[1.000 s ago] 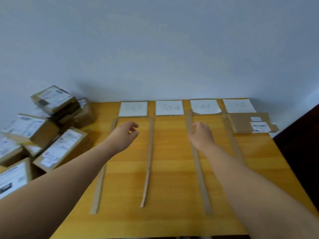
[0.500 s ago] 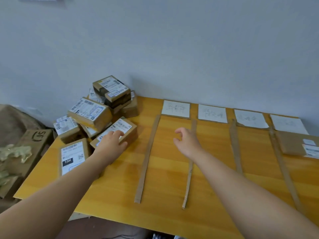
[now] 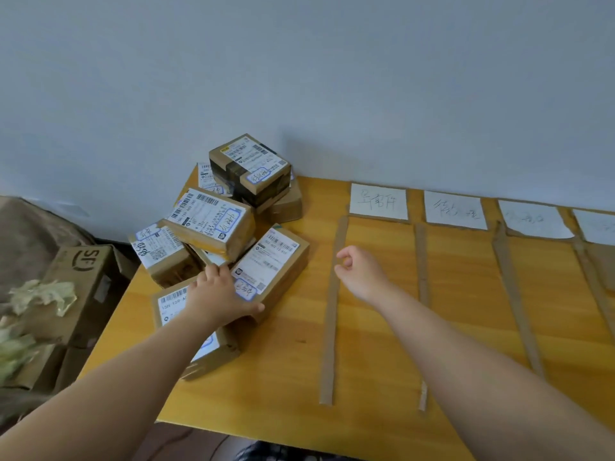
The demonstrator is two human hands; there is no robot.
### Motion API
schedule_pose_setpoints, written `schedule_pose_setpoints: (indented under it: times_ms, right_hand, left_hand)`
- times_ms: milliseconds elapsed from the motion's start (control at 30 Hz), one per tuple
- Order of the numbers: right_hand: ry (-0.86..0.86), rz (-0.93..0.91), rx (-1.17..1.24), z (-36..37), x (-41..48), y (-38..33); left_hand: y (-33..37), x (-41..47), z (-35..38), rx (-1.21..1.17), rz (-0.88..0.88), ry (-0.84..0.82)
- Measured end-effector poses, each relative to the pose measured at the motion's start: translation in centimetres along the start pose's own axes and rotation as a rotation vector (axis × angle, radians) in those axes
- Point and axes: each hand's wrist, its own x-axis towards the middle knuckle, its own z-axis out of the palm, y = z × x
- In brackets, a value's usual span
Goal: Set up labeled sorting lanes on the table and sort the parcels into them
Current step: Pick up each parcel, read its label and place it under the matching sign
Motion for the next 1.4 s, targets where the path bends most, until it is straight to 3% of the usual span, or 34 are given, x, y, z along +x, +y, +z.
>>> schedule_pose_setpoints:
  times_ms: [267, 467, 667, 800, 1000, 1400]
  right_hand:
    - [-0.023, 0.121, 0.155, 4.3, -0.3, -1.8]
    - [-0.229, 0.325, 0.704, 5.3, -1.8, -2.3]
    - [-0.044, 0.183, 0.973, 2.2, -0.8, -3.3]
    - [0.020, 0.069, 0.992, -1.8, -0.9, -4.5]
    - [0.065, -0.035, 1.019, -5.8, -1.2, -4.6]
    - [0.079, -0.106, 0.970, -6.6, -1.7, -5.3]
  left_hand:
    - [1.0, 1.2, 0.4, 0.094, 0.116, -0.010]
    - [4.4, -0.3, -0.1, -0.219, 0.223, 0.090]
    - [7.0, -0.9, -3.9, -0.376, 0.387, 0.338]
    - [7.9, -0.8, -7.2, -0.579, 0.570, 0.400]
    - [7.1, -0.3, -10.7, -0.957, 0.693, 0.196]
    - [6.4, -1.0, -11.1, -1.035, 0.701, 0.182]
